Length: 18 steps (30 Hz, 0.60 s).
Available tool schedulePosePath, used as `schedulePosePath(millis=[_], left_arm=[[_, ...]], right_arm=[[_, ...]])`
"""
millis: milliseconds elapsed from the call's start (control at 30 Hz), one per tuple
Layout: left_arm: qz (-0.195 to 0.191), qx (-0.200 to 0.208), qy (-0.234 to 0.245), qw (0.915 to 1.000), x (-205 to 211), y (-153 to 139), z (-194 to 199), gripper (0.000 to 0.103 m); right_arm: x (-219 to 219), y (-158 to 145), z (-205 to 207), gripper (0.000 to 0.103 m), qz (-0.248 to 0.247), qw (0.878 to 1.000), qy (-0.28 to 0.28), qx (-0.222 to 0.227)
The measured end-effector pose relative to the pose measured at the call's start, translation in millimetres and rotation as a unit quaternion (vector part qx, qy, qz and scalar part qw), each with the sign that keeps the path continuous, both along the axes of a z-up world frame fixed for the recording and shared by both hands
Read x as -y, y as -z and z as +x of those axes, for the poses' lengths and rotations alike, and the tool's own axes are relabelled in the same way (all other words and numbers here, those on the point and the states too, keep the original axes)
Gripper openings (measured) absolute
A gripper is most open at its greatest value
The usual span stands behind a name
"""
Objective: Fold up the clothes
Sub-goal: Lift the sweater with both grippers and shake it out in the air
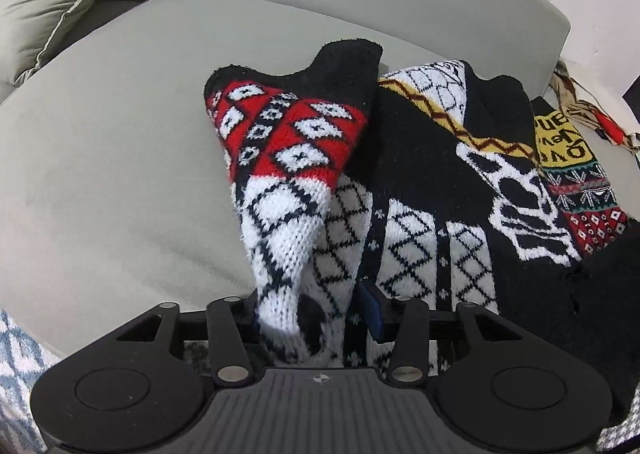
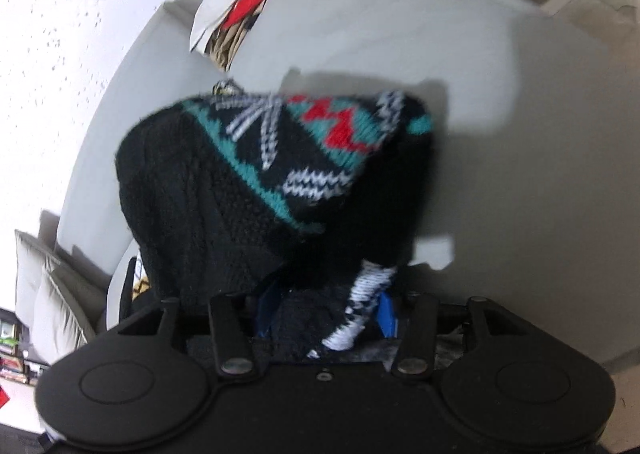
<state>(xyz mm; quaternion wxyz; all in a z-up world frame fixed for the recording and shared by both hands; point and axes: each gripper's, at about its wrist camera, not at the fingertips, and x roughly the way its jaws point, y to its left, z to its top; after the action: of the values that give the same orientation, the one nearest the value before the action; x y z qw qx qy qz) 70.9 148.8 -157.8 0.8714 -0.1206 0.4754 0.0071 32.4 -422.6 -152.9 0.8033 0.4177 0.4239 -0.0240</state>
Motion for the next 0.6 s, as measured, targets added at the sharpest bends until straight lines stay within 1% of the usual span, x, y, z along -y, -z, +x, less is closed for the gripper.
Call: schedulePosePath(millis=[33, 67, 133, 167, 233, 267, 300, 333, 400, 467, 500, 533, 600], left_arm=[[-0.008, 0.0, 0.0, 1.0, -1.5, -0.7, 0.2, 0.023], [-0.016, 0.001, 0.001, 0.9999, -3.1, -1.4, 0.5, 0.02], [-0.051, -0.008, -0.007, 0.9986, -9.9, -6.6, 4.3, 0.018], [-0.077, -0.005, -0.007, 0.997, -12.8, -15.9, 9.6, 0.018], [-0.128, 0.002, -0.005, 0.9918, -18.8, -34.8, 20.4, 0.017], [-0.149, 0.012, -0.006, 0.9887, -17.6, -50.3, 30.6, 0.017], [-0.163, 0.024, -0.009, 0.9862, -14.0, -73.2, 45.2, 0.017], [-0.17, 0.037, -0.012, 0.9846, -9.7, -95.1, 57.7, 0.016], [-0.17, 0.082, -0.011, 0.982, -2.8, -148.7, 81.3, 0.016], [-0.176, 0.135, -0.023, 0.9748, -7.2, -200.9, 85.5, 0.016], [-0.188, 0.172, -0.031, 0.9664, -14.0, -231.6, 78.5, 0.016], [-0.197, 0.204, -0.037, 0.9583, -19.9, -255.9, 67.1, 0.016], [-0.218, 0.27, -0.045, 0.9365, -34.9, -299.5, 30.9, 0.016]], right_arm=[[-1.6, 1.9, 1.3, 0.036, -0.001, 1.0, 0.004, 0.0], [-4.6, 2.6, 4.4, 0.016, -0.002, 1.0, 0.005, -0.001], [-12.1, 0.7, 10.8, 0.014, -0.001, 1.0, 0.003, -0.002], [-15.5, -2.5, 11.9, 0.014, 0.015, 1.0, 0.004, -0.001], [-23.1, -14.3, 17.6, 0.013, 0.08, 0.997, 0.003, 0.012], [-30.1, -27.0, 26.2, 0.013, 0.1, 0.995, -0.002, 0.026], [-38.4, -42.2, 36.8, 0.013, 0.116, 0.992, -0.008, 0.043], [-47.2, -61.8, 48.2, 0.013, 0.126, 0.99, -0.013, 0.065], [-59.1, -116.0, 72.0, 0.012, 0.122, 0.985, -0.014, 0.124], [-58.8, -172.9, 80.7, 0.012, 0.118, 0.978, 0.002, 0.173], [-57.5, -201.4, 83.3, 0.012, 0.116, 0.974, 0.011, 0.196], [-53.6, -228.1, 77.3, 0.012, 0.115, 0.968, 0.019, 0.224], [-39.2, -274.0, 43.3, 0.012, 0.114, 0.95, 0.035, 0.289]])
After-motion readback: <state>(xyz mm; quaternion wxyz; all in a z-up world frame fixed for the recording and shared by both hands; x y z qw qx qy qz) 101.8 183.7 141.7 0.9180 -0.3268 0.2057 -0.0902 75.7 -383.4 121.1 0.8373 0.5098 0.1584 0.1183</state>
